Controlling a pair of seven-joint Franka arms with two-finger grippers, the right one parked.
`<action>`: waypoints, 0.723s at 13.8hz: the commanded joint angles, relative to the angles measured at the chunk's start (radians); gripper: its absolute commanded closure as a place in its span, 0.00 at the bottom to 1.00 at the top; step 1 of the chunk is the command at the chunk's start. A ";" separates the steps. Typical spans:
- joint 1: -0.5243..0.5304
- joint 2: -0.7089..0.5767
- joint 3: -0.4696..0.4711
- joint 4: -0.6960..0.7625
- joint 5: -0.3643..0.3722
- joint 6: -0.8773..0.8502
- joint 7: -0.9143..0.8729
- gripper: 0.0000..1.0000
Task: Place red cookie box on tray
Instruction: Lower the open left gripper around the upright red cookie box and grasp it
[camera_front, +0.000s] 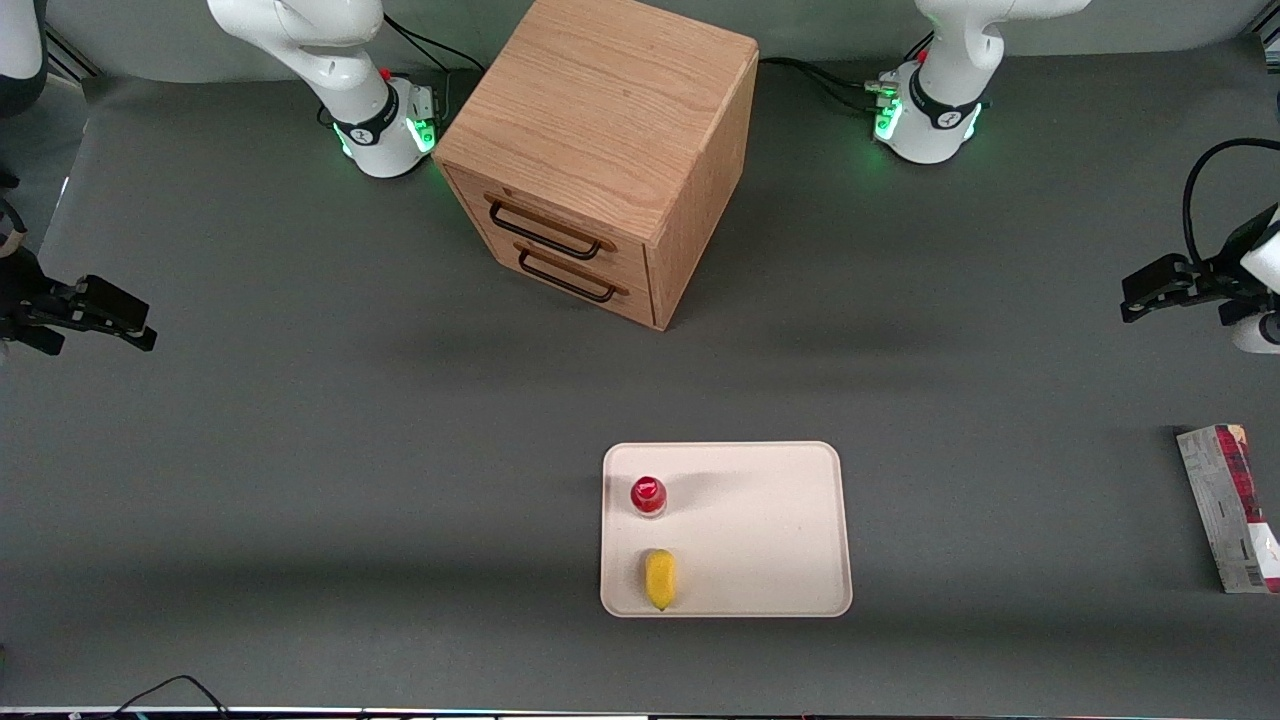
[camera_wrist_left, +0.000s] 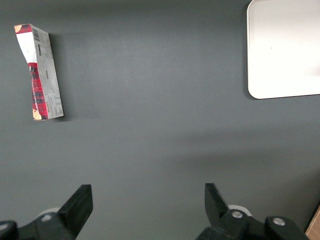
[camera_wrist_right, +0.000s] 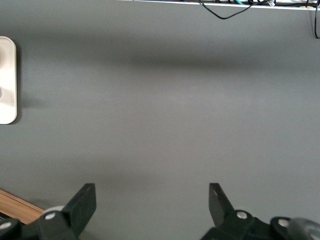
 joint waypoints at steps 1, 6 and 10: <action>-0.009 -0.036 0.005 -0.040 -0.008 0.020 -0.019 0.00; 0.006 0.041 0.014 -0.034 0.027 0.050 -0.017 0.00; 0.029 0.142 0.103 0.004 0.026 0.148 0.021 0.00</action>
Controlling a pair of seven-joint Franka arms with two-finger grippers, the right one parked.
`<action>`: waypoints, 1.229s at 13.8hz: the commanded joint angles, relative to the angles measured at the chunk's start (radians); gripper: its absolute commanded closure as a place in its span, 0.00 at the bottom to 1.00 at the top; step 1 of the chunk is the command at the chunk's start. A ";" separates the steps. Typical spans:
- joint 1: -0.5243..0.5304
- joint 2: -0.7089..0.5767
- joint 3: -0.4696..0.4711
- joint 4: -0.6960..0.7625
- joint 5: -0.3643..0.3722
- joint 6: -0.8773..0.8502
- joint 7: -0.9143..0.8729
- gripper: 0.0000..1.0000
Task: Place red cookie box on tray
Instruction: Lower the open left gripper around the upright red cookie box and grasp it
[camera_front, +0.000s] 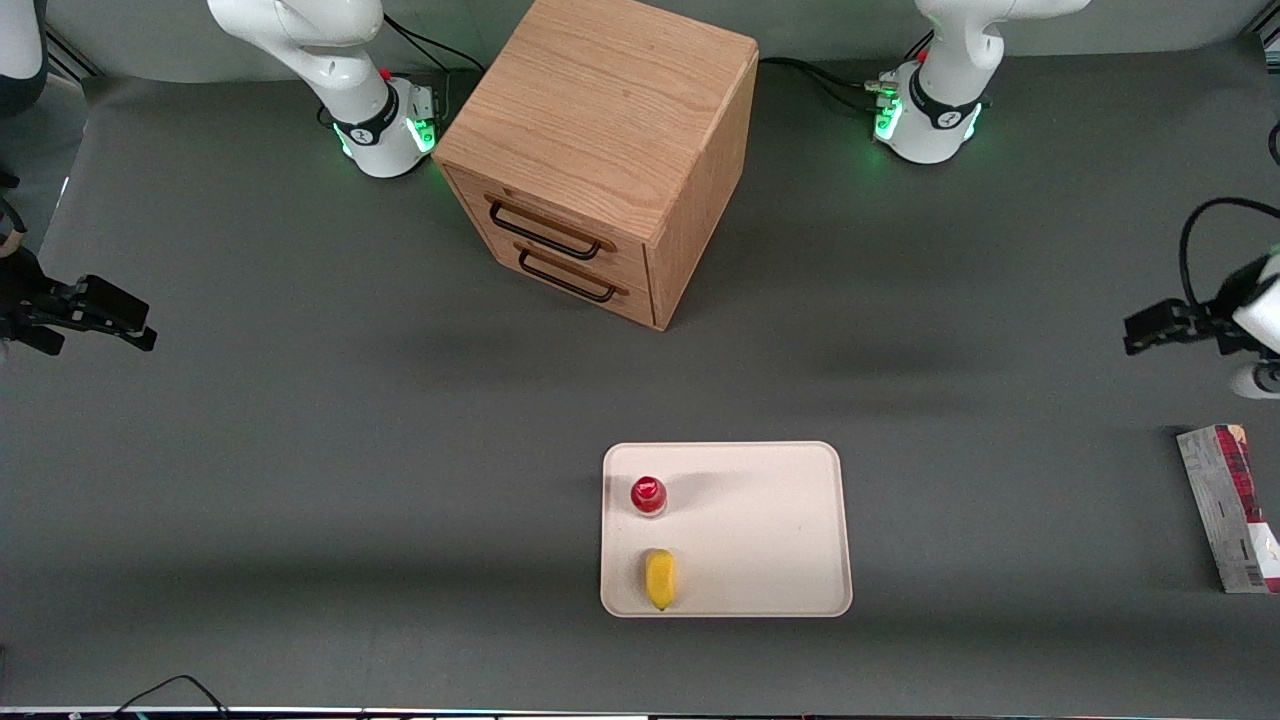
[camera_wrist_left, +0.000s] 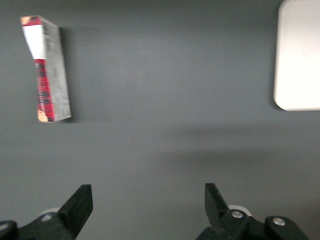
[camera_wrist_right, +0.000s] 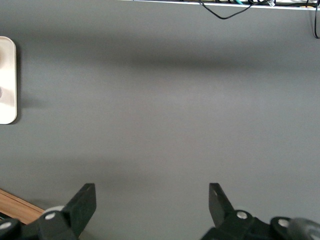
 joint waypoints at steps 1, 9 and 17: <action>0.047 0.083 0.049 0.038 0.006 0.079 0.055 0.00; 0.268 0.489 0.050 0.228 -0.008 0.389 0.339 0.00; 0.322 0.674 0.047 0.244 -0.043 0.616 0.385 0.00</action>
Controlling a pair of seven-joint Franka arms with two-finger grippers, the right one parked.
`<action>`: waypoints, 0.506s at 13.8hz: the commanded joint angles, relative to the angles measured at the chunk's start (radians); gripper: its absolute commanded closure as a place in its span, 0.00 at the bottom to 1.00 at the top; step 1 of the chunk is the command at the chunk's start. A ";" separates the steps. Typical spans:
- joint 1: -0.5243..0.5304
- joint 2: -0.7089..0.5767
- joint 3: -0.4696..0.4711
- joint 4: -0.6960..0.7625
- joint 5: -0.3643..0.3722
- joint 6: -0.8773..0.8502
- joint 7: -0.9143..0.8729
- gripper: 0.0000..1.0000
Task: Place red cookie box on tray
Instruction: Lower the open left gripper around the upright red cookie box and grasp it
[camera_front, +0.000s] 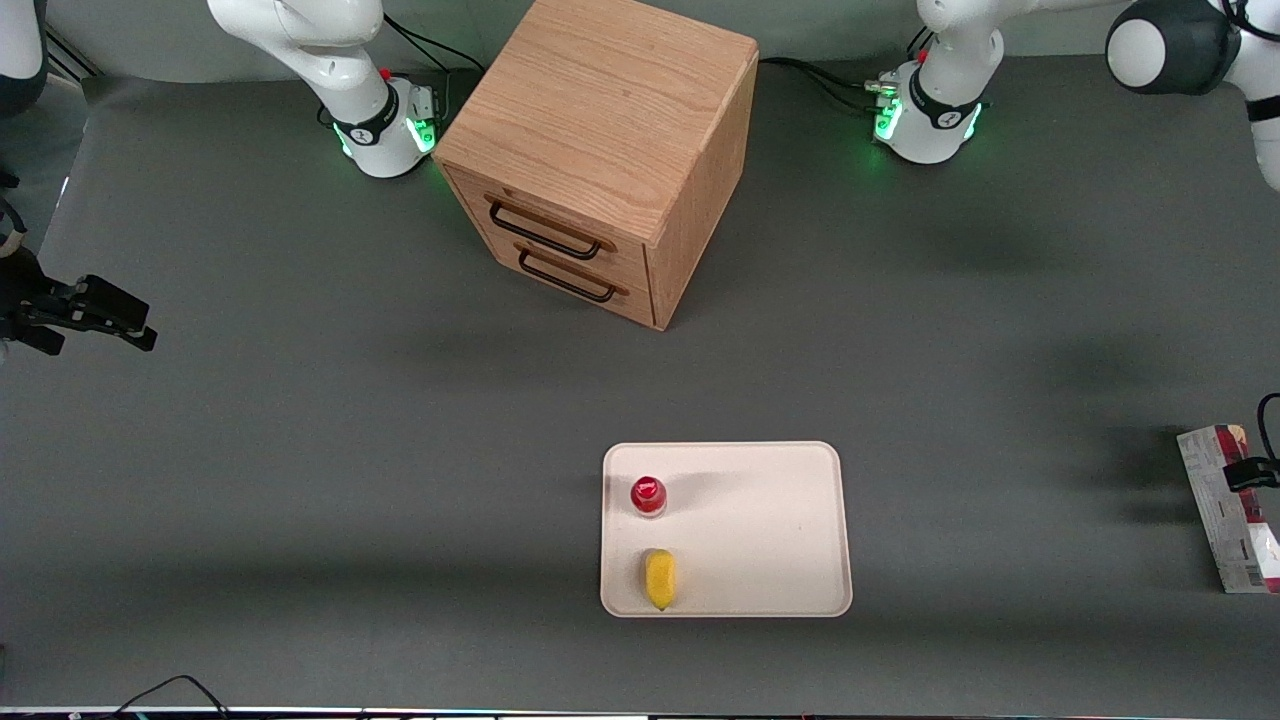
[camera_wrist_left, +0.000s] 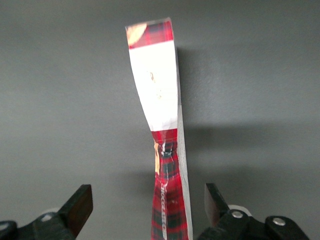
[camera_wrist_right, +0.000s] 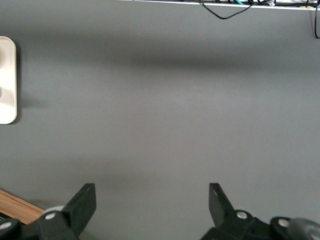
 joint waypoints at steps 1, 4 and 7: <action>0.008 0.044 -0.004 0.030 -0.064 0.032 0.028 0.03; 0.006 0.058 -0.008 0.028 -0.077 0.033 0.031 0.27; -0.002 0.058 -0.008 0.028 -0.077 0.033 0.026 0.96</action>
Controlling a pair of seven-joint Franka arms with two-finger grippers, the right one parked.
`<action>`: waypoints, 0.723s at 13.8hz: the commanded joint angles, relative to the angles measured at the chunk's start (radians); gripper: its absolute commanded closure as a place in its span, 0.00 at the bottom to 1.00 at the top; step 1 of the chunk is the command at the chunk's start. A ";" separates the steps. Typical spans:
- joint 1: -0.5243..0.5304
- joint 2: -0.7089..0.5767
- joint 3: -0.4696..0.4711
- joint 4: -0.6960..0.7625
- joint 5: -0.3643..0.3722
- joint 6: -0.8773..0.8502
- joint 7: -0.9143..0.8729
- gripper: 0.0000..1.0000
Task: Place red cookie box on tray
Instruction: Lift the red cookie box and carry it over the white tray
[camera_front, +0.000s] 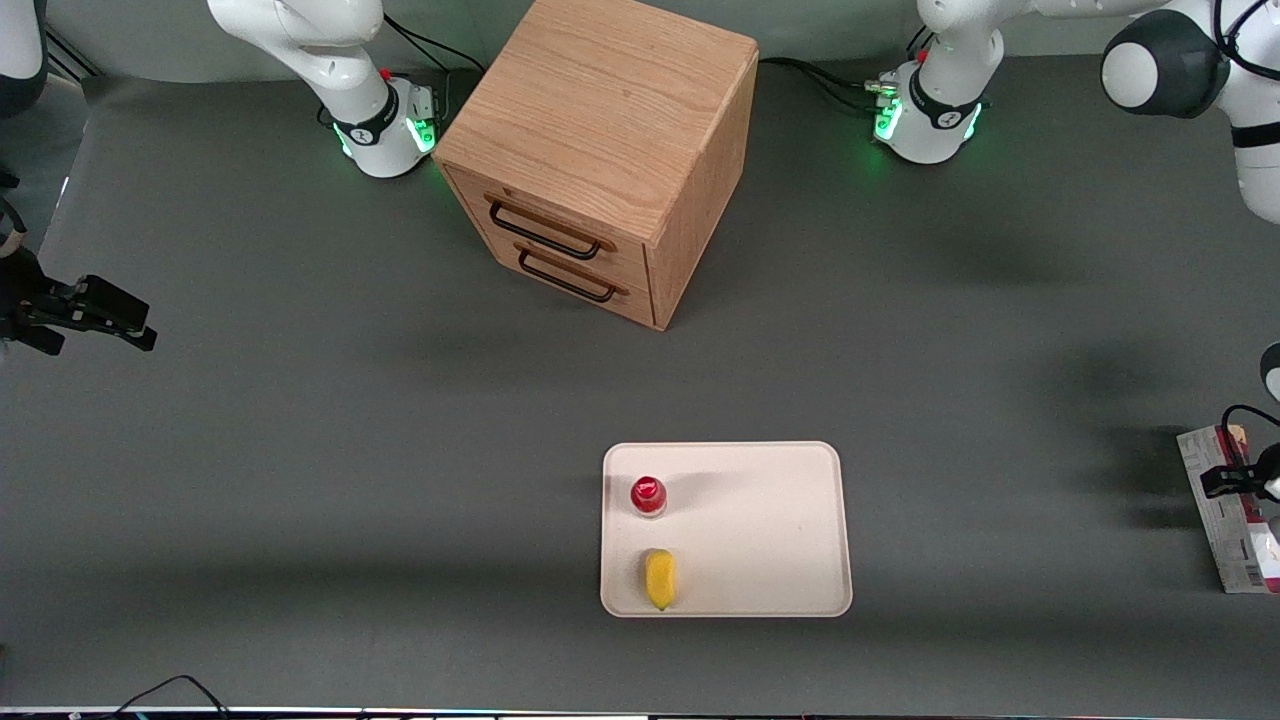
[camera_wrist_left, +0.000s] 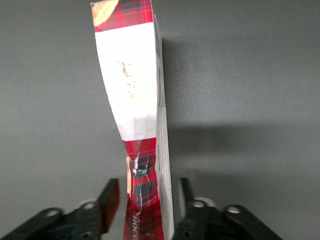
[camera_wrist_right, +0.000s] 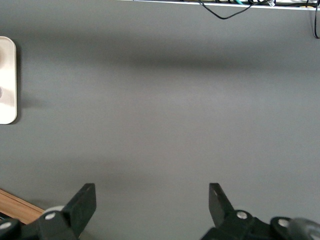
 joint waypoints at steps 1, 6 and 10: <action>-0.006 0.010 0.000 0.027 -0.016 0.003 0.017 1.00; -0.025 -0.021 -0.002 0.053 -0.010 -0.051 0.006 1.00; -0.089 -0.059 -0.007 0.206 -0.005 -0.322 -0.179 1.00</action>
